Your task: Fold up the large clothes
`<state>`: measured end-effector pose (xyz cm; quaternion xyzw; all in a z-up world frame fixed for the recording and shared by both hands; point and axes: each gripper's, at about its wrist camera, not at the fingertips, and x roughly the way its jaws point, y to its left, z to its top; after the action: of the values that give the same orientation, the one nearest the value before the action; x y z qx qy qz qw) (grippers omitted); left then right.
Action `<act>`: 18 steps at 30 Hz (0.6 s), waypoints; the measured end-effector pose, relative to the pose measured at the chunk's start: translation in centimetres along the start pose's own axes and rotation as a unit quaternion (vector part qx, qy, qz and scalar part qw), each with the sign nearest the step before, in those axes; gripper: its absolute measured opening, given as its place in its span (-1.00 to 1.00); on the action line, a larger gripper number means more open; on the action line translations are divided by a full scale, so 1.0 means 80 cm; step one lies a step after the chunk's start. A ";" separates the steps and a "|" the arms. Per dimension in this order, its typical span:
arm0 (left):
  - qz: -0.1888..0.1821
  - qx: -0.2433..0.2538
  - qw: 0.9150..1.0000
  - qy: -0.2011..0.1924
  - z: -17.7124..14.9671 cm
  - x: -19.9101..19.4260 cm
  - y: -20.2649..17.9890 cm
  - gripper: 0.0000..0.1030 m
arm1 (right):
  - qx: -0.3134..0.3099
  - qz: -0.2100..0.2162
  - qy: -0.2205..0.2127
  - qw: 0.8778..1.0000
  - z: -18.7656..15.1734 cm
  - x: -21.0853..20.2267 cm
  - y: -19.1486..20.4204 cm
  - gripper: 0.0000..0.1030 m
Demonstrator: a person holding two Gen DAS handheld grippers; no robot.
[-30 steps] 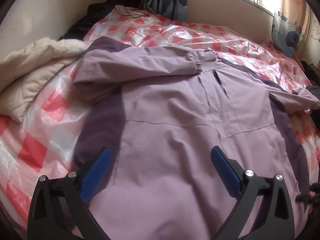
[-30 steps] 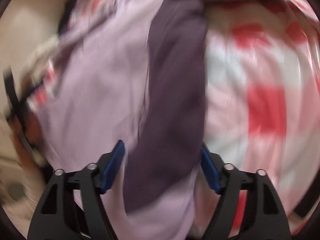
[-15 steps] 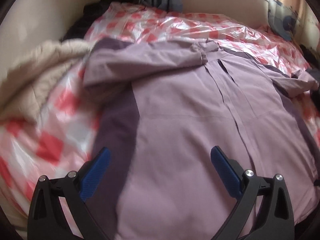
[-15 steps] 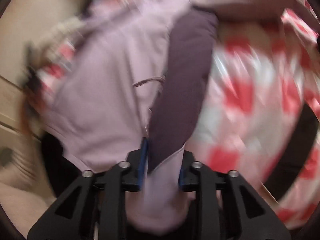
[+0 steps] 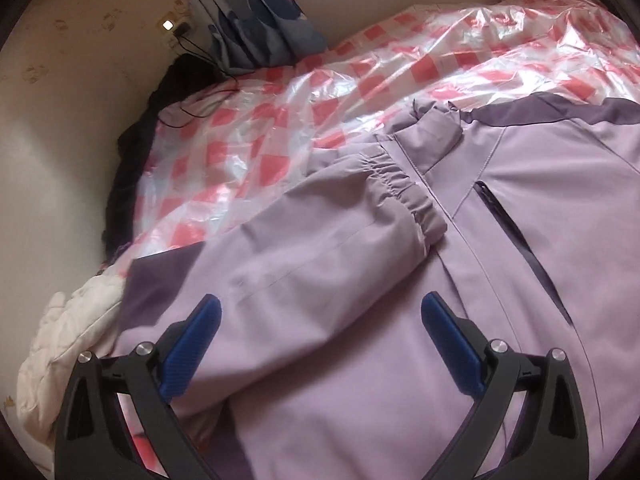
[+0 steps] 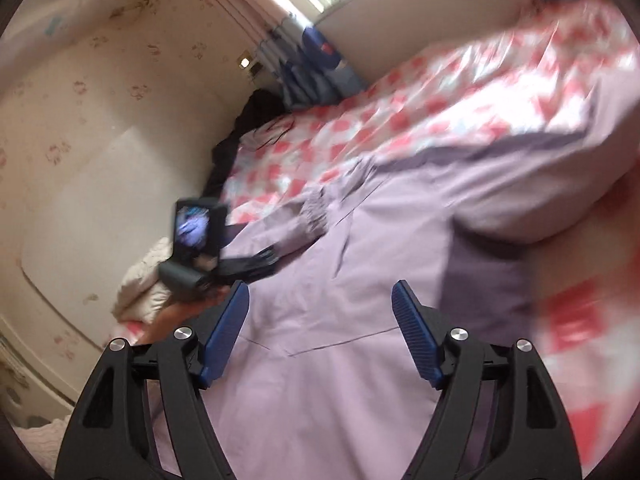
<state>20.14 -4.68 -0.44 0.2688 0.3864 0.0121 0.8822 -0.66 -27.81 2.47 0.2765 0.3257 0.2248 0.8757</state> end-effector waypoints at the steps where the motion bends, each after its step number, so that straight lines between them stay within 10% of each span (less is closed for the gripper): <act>1: -0.010 -0.001 1.000 0.008 0.004 0.015 -0.003 0.87 | 0.008 0.003 0.004 1.000 -0.007 0.014 -0.007 0.38; 4: -0.032 -0.002 0.999 0.036 0.009 0.053 -0.008 0.75 | 0.022 -0.010 0.027 0.999 -0.023 0.030 -0.032 0.38; 9: -0.098 -0.054 0.992 0.056 0.015 0.078 0.018 -0.64 | 0.032 -0.004 0.042 0.999 -0.026 0.025 -0.043 0.38; 14: -0.034 -0.109 0.993 -0.015 0.035 -0.001 0.120 -0.72 | 0.030 -0.003 0.050 0.998 -0.031 0.036 -0.050 0.38; 18: 0.013 -0.242 0.969 -0.057 0.017 -0.064 0.298 -0.73 | 0.037 -0.003 0.049 0.998 -0.031 0.040 -0.056 0.38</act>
<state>21.96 13.92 15.33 0.0531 0.3172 0.1014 0.9414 0.78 -28.44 -3.35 0.2961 0.3771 0.2238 0.8485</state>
